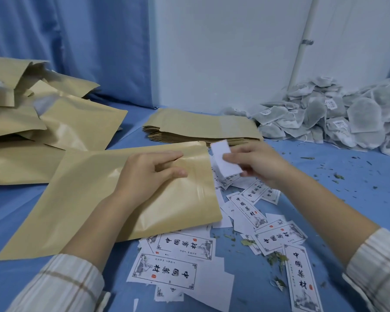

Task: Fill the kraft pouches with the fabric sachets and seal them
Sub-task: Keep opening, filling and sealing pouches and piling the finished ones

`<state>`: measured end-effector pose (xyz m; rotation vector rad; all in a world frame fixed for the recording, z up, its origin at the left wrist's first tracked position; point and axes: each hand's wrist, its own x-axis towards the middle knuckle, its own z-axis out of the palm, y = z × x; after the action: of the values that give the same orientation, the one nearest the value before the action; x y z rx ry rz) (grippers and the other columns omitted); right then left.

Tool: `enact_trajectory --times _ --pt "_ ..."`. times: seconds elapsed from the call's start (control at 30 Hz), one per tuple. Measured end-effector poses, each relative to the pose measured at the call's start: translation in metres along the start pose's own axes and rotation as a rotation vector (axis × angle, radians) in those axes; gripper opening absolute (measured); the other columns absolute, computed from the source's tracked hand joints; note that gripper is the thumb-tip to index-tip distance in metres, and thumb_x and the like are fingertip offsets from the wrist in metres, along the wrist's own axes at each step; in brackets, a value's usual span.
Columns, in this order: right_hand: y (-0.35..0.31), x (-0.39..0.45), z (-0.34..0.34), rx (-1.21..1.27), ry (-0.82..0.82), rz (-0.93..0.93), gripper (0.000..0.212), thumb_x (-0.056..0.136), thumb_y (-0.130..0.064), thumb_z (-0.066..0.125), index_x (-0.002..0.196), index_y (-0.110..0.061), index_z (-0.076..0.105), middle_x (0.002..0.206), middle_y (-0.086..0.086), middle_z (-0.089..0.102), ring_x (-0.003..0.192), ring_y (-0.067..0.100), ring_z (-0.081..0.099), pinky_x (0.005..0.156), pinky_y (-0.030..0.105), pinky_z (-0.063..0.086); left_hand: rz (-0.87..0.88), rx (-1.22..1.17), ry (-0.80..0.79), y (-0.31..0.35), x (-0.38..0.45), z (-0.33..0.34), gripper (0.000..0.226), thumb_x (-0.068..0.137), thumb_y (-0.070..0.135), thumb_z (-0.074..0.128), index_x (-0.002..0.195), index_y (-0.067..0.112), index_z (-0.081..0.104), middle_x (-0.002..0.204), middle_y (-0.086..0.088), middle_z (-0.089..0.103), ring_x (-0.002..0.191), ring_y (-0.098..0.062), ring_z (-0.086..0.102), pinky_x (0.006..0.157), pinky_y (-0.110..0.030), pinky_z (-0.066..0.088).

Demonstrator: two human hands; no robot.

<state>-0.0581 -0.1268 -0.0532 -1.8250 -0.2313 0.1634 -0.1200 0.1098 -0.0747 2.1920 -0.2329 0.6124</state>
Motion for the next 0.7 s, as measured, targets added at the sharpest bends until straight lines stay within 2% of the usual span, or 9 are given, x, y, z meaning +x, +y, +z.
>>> enact_trajectory --times 0.1,0.2,0.23,0.3,0.37,0.47,0.5,0.6,0.7 --pt "0.002 -0.004 0.016 0.038 -0.188 0.06 0.014 0.083 -0.007 0.064 0.096 -0.004 0.069 0.072 0.005 0.067 0.061 0.016 0.06 0.052 0.021 0.05 -0.007 -0.037 -0.013 0.006 -0.001 0.001 0.033 0.065 0.032 0.081 0.096 0.039 0.071 0.087 0.04 0.059 0.09 0.027 0.051 0.078 0.005 0.031" --pt "-0.002 -0.001 0.039 -0.071 -0.222 0.052 0.013 0.089 -0.003 0.055 0.095 -0.005 0.066 0.086 0.018 0.067 0.075 0.033 0.065 0.071 0.038 0.054 -0.014 -0.102 -0.065 0.017 -0.001 0.005 0.036 0.064 0.034 0.081 0.098 0.038 0.072 0.09 0.031 0.067 0.093 0.011 0.06 0.081 -0.001 0.039" --pt "-0.005 0.0 0.047 -0.1 -0.225 0.054 0.012 0.091 -0.006 0.052 0.088 -0.008 0.064 0.081 0.016 0.065 0.07 0.028 0.065 0.067 0.034 0.053 -0.012 -0.119 -0.084 0.02 -0.001 0.006 0.036 0.064 0.034 0.08 0.099 0.037 0.072 0.092 0.027 0.069 0.094 0.005 0.062 0.084 -0.004 0.041" --pt "-0.012 0.001 0.059 -0.222 -0.261 0.012 0.028 0.095 -0.006 0.042 0.068 -0.008 0.049 0.058 0.008 0.049 0.043 0.01 0.054 0.047 0.018 0.043 -0.008 -0.128 -0.112 0.024 -0.002 0.008 0.035 0.065 0.034 0.08 0.099 0.036 0.072 0.093 0.022 0.071 0.097 -0.008 0.063 0.087 -0.012 0.042" --pt "-0.017 0.003 0.069 -0.322 -0.28 -0.034 0.041 0.099 0.001 0.029 0.058 -0.007 0.034 0.054 0.006 0.033 0.029 0.002 0.04 0.033 0.009 0.032 -0.017 -0.119 -0.133 0.025 -0.002 0.009 0.035 0.067 0.035 0.079 0.101 0.036 0.071 0.096 0.019 0.072 0.099 -0.016 0.062 0.09 -0.016 0.041" --pt "-0.015 0.006 0.072 -0.246 -0.295 0.032 0.043 0.099 0.004 0.026 0.058 -0.009 0.03 0.062 0.004 0.028 0.049 0.009 0.036 0.034 0.006 0.031 -0.014 -0.088 -0.153 0.024 -0.001 0.009 0.036 0.072 0.036 0.077 0.107 0.035 0.07 0.105 0.024 0.067 0.104 -0.02 0.06 0.091 -0.017 0.04" --pt "-0.016 0.009 0.072 -0.235 -0.269 0.075 0.043 0.099 0.003 0.027 0.058 -0.008 0.028 0.061 0.005 0.027 0.049 0.011 0.035 0.034 0.008 0.03 -0.005 -0.076 -0.158 0.024 -0.001 0.009 0.037 0.074 0.036 0.076 0.11 0.034 0.069 0.107 0.025 0.065 0.104 -0.019 0.06 0.091 -0.016 0.04" --pt "-0.014 0.005 0.062 -0.102 -0.314 0.202 0.034 0.098 -0.002 0.036 0.064 -0.008 0.04 0.061 0.006 0.039 0.034 0.005 0.048 0.036 0.011 0.038 0.006 -0.058 -0.176 0.023 -0.001 0.009 0.037 0.077 0.038 0.073 0.113 0.035 0.067 0.109 0.015 0.068 0.105 -0.019 0.059 0.091 -0.018 0.04" --pt "-0.011 -0.001 0.057 -0.124 -0.342 0.222 0.024 0.097 -0.014 0.044 0.076 -0.013 0.055 0.065 0.001 0.057 0.045 0.005 0.058 0.044 0.015 0.047 0.006 -0.059 -0.164 0.023 -0.002 0.008 0.038 0.075 0.039 0.073 0.112 0.035 0.068 0.109 0.018 0.067 0.104 -0.016 0.06 0.093 -0.019 0.04"
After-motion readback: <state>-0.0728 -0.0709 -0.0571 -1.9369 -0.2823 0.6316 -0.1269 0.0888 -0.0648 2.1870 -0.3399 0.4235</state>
